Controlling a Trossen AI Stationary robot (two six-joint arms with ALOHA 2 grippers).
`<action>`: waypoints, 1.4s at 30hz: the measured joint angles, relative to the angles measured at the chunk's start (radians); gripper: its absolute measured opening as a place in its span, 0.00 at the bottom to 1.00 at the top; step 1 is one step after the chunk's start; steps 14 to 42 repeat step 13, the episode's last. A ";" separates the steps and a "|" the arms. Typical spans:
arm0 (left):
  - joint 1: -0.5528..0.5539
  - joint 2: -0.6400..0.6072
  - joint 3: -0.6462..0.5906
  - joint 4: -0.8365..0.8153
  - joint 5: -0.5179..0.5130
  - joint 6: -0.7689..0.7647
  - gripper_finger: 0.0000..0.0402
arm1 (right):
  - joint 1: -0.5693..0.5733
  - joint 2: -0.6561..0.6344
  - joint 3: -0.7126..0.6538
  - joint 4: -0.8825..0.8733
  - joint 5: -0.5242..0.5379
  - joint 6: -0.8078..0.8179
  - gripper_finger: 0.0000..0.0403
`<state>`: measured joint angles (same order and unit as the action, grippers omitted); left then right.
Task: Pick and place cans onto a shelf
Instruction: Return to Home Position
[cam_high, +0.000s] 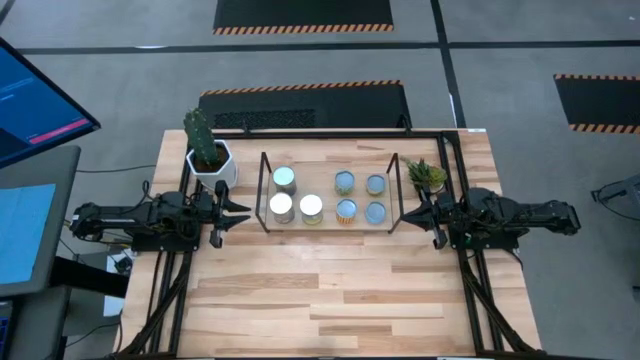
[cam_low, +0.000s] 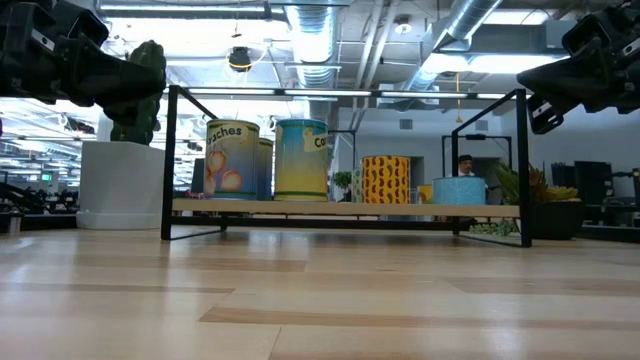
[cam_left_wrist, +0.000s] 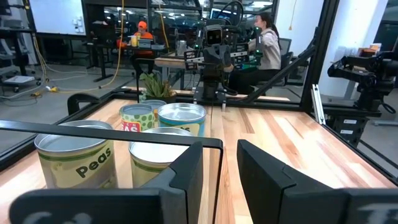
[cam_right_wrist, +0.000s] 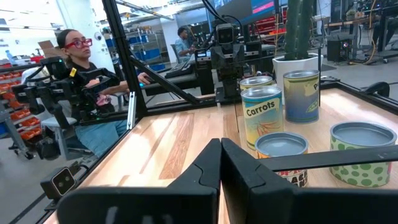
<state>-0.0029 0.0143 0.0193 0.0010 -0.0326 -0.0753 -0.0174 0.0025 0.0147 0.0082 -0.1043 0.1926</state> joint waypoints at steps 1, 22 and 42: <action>0.000 0.000 0.000 0.000 0.000 0.000 0.22 | 0.000 0.000 0.000 0.000 0.000 0.000 0.08; 0.000 0.000 0.000 0.000 0.000 0.000 0.22 | 0.000 0.000 0.000 0.000 0.000 0.000 0.08; 0.000 0.000 0.000 0.000 0.000 0.000 0.22 | 0.000 0.000 0.000 0.000 0.000 0.000 0.08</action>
